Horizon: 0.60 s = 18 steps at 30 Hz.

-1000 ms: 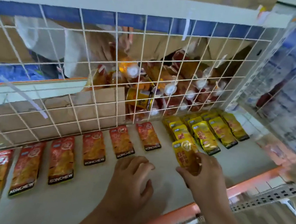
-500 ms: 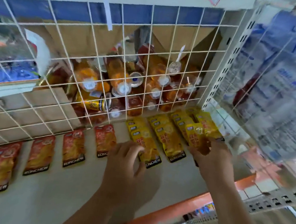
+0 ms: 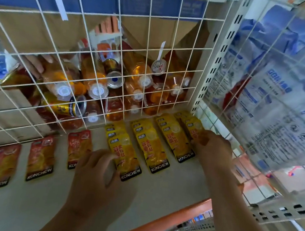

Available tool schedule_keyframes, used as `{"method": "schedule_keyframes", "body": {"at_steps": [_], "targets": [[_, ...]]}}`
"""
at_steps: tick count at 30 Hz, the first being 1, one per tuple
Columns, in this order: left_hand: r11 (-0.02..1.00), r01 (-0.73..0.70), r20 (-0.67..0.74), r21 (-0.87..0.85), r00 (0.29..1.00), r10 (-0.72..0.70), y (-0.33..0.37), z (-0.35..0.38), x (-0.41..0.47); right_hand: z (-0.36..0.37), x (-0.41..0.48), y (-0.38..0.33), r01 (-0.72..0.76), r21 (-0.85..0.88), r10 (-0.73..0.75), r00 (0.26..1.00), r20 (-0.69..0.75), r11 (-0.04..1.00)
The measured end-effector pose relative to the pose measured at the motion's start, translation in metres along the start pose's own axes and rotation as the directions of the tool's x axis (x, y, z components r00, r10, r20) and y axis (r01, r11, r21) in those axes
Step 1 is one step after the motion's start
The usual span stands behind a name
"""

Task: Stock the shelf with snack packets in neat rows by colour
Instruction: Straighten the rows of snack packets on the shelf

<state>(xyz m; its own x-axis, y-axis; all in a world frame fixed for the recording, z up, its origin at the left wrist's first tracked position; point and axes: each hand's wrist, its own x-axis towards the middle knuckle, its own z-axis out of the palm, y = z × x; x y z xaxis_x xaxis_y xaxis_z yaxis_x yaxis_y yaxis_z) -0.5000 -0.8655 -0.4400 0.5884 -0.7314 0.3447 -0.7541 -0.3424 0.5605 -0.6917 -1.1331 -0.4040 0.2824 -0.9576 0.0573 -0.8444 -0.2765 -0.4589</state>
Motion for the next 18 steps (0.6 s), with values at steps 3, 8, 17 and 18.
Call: {"method": "schedule_keyframes", "body": {"at_steps": [3, 8, 17, 18], "targets": [[0.999, -0.035, -0.002, 0.018, 0.999, 0.035, -0.003, 0.001, 0.001, 0.002, 0.002, 0.001, 0.003, -0.002, -0.003, 1.0, 0.003, 1.0], [0.999, -0.041, 0.0, 0.016, 0.999, 0.041, -0.004, 0.002, 0.002, 0.006, 0.006, 0.002, -0.014, -0.009, 0.014, 1.0, 0.004, 1.0], [0.999, -0.039, 0.005, 0.001, 0.999, 0.039, 0.0, -0.001, 0.002, 0.009, 0.011, 0.0, -0.009, -0.053, 0.011, 1.0, 0.027, 0.999], [0.999, -0.037, 0.009, 0.005, 0.999, 0.037, 0.0, -0.001, 0.003, 0.009, 0.012, 0.0, -0.009, -0.048, 0.01, 1.0, 0.026, 0.999]]}}
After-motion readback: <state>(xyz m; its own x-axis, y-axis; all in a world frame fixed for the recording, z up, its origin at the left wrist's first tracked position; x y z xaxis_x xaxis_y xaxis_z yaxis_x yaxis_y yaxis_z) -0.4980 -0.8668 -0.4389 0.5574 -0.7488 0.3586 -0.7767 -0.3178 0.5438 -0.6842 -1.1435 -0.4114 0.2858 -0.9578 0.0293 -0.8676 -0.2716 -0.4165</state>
